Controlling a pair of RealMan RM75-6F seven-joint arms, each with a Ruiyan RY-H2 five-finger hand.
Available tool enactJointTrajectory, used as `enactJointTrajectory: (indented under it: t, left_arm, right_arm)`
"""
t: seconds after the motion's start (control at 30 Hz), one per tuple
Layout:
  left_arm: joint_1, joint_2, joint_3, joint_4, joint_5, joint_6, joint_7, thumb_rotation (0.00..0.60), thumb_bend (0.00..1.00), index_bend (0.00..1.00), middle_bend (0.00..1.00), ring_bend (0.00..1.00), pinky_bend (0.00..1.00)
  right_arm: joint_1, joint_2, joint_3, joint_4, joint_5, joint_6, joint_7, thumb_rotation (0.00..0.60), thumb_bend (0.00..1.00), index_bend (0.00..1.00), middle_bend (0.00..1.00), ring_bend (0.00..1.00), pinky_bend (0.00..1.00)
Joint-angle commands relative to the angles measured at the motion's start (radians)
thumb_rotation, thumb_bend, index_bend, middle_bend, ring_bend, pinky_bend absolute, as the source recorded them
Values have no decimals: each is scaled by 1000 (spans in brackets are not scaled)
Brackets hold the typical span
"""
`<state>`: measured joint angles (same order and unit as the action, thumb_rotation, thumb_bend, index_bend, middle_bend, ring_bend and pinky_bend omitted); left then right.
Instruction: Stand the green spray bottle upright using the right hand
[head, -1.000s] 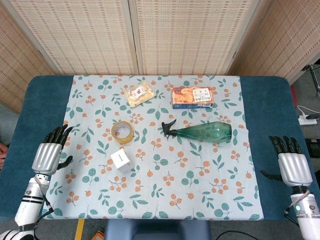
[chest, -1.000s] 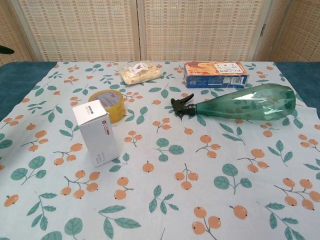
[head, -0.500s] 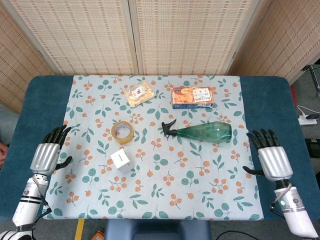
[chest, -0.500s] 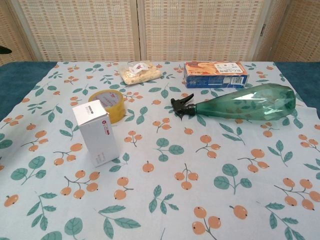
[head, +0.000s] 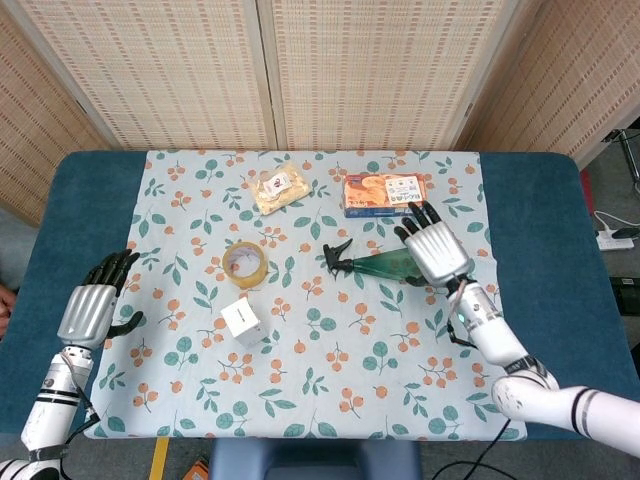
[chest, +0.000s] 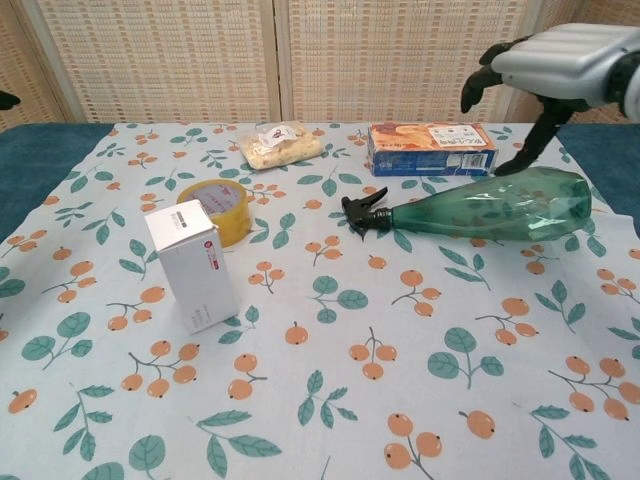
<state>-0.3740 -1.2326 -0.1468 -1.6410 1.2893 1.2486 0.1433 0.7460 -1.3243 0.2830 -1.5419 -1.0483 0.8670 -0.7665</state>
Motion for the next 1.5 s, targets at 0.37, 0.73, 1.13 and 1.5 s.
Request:
enactJointTrajectory:
  t: [0.37, 0.73, 1.13, 1.5]
  left_arm:
    - [4, 8, -2, 8, 9, -6, -70, 600, 233, 0, 17, 0, 186]
    - [1, 5, -2, 2, 2, -10, -66, 600, 230, 0, 19, 0, 190]
    - [2, 8, -5, -5, -11, -14, -72, 600, 232, 0, 19, 0, 190]
    - [-1, 16, -6, -7, -14, -32, -105, 600, 232, 0, 19, 0, 191]
  right_arm:
    - [202, -229, -85, 250, 254, -63, -201, 600, 0, 225, 221, 29, 97]
    - [239, -319, -143, 370, 274, -42, -214, 600, 0, 244, 230, 29, 97]
    - [268, -422, -161, 499, 260, -67, -183, 600, 0, 242, 230, 32, 97]
    - [267, -526, -167, 640, 181, -11, -147, 600, 0, 325, 311, 156, 164]
